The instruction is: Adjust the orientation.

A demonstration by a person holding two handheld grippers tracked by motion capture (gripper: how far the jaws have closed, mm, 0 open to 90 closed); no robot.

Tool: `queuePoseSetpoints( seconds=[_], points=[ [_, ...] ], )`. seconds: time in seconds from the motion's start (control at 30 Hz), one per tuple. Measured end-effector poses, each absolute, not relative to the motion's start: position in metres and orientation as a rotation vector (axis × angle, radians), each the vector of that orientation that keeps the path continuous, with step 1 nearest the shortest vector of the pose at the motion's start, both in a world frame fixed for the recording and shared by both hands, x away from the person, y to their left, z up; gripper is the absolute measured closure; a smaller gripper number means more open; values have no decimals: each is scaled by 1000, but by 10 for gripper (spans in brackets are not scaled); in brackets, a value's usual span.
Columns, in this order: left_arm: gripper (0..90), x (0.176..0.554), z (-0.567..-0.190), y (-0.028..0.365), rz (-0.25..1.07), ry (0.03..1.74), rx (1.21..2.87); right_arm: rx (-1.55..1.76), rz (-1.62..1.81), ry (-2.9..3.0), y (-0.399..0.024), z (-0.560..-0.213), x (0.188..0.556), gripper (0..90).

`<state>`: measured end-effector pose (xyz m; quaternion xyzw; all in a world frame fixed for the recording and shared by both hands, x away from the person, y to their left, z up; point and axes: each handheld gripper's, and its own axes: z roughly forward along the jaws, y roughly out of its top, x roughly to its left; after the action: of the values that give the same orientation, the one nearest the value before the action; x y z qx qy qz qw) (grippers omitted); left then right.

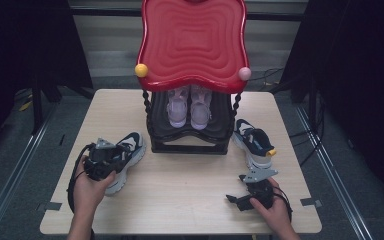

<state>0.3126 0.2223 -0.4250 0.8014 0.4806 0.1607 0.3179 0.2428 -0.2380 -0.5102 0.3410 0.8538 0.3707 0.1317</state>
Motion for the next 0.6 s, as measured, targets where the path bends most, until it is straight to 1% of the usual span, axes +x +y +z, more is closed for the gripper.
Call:
queuePoseSetpoints(
  seconds=[0.1, 0.3, 0.43, 0.6],
  points=[
    [823, 320, -422, 220, 432, 1295, 2076, 991, 1076, 2478, -238, -510, 243, 127],
    [823, 342, -426, 205, 507, 1344, 2060, 980, 1075, 2477, -238, -510, 243, 127],
    [820, 350, -430, 200, 477, 1346, 2075, 980, 1075, 2477, -238, -510, 243, 127],
    [793, 349, -431, 199, 465, 1336, 2088, 979, 1078, 2482, -238, -510, 243, 127]
  ],
)
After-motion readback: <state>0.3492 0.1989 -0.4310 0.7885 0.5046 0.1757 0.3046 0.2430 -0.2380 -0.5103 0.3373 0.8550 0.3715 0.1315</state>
